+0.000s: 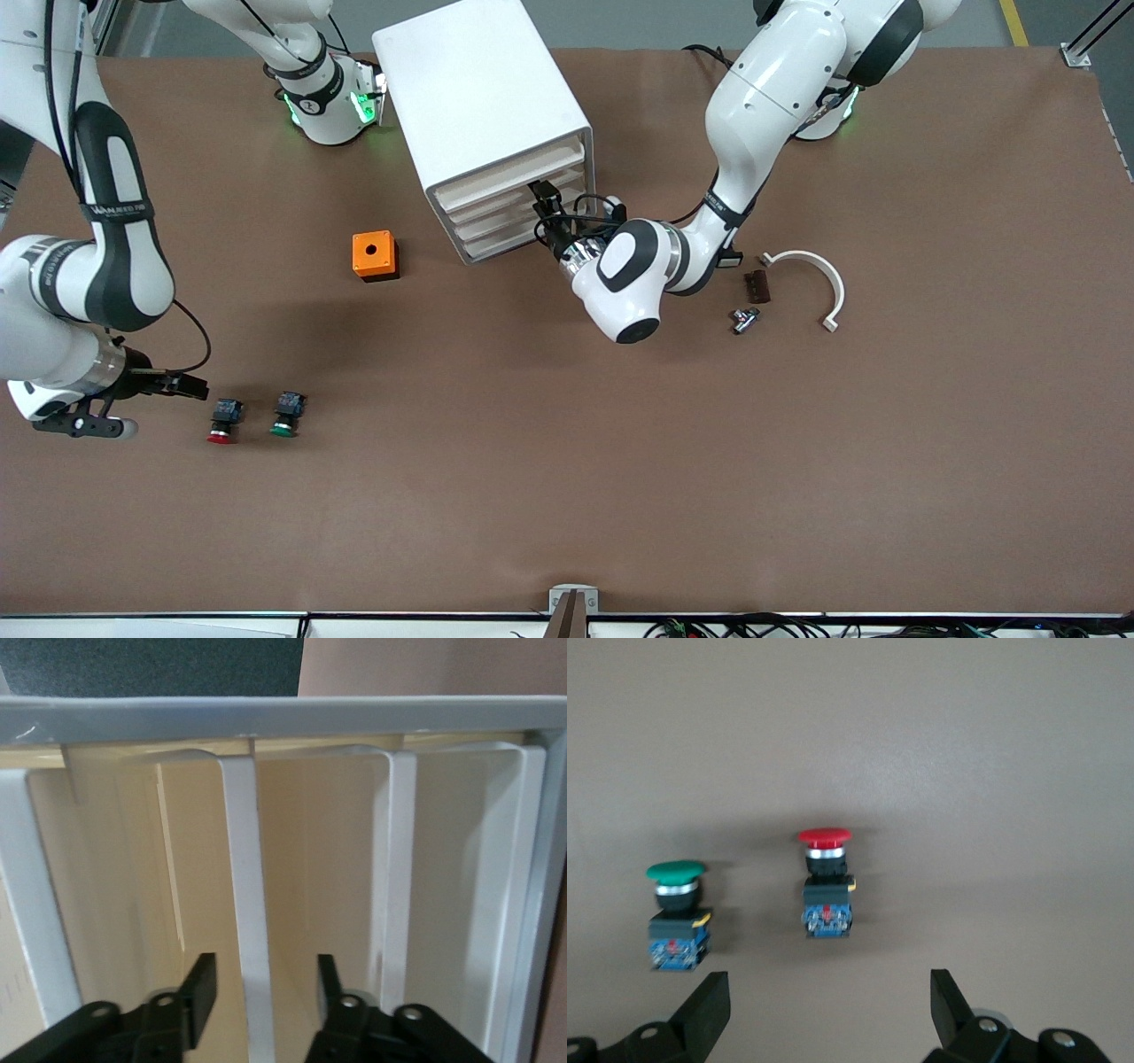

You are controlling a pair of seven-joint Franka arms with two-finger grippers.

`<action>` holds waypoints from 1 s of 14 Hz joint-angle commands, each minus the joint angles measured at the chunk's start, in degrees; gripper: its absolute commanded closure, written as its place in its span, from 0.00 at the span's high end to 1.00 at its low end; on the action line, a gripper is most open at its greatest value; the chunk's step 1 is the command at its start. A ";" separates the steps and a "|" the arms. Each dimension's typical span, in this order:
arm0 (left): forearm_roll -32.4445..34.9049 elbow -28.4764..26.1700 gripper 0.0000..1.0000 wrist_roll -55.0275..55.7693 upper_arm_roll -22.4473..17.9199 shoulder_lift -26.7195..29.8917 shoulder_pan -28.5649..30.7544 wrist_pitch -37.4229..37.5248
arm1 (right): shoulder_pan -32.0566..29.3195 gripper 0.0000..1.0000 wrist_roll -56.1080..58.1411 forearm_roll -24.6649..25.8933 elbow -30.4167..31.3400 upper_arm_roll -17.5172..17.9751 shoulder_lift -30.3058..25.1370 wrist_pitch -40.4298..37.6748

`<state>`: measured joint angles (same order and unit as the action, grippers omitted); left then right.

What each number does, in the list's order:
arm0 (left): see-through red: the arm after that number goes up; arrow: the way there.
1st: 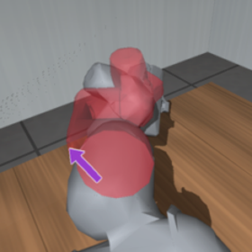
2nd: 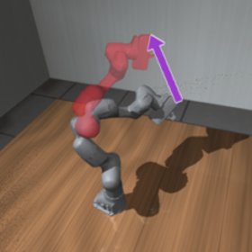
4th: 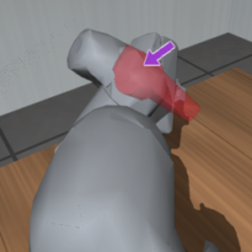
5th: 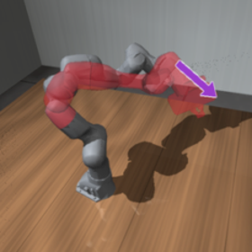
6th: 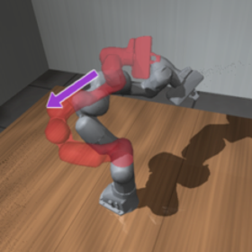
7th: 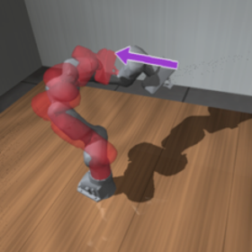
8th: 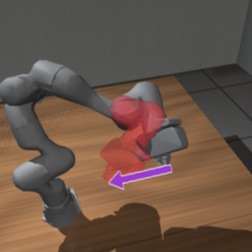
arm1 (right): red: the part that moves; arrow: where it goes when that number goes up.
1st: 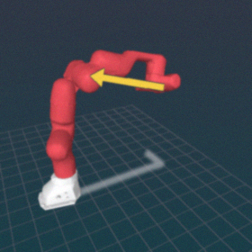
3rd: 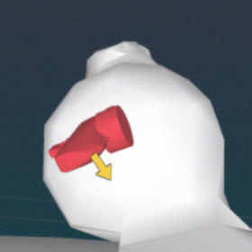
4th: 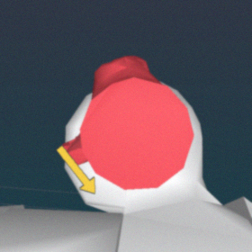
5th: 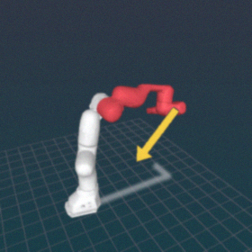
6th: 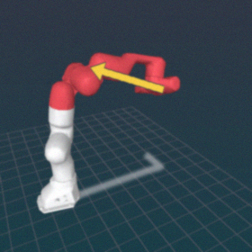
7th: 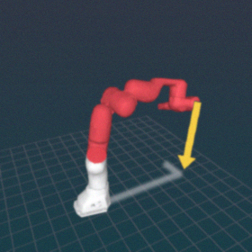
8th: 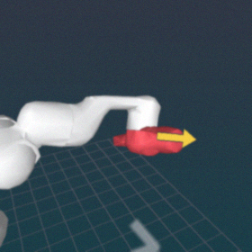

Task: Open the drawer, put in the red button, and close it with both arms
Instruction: 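Pull the drawer open with the left gripper while the right gripper reaches the red button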

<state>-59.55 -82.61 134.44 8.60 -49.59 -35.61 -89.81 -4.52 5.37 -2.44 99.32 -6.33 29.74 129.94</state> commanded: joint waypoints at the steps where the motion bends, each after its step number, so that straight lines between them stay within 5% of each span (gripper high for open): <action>1: -1.18 0.96 0.22 0.48 -0.43 -0.25 -0.96 0.43 | -0.67 1.00 -0.01 -1.08 0.08 0.70 3.56 4.95; 4: -1.01 1.31 0.01 0.56 -0.95 -0.07 -0.70 0.25 | -0.49 1.00 -1.94 -1.08 0.17 0.88 6.28 8.47; 9: -0.92 4.38 0.01 -6.00 -5.69 -0.25 2.55 0.16 | -0.05 1.00 -3.79 -4.06 0.96 0.97 8.23 10.86; 14: -1.10 5.96 0.02 -11.12 -6.32 -0.77 6.25 -5.54 | 0.30 0.99 -3.79 -4.24 1.05 0.97 9.54 11.04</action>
<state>-59.64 -77.90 127.41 2.95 -49.57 -29.37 -91.46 -4.40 2.24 -5.64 100.00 -5.62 38.94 140.39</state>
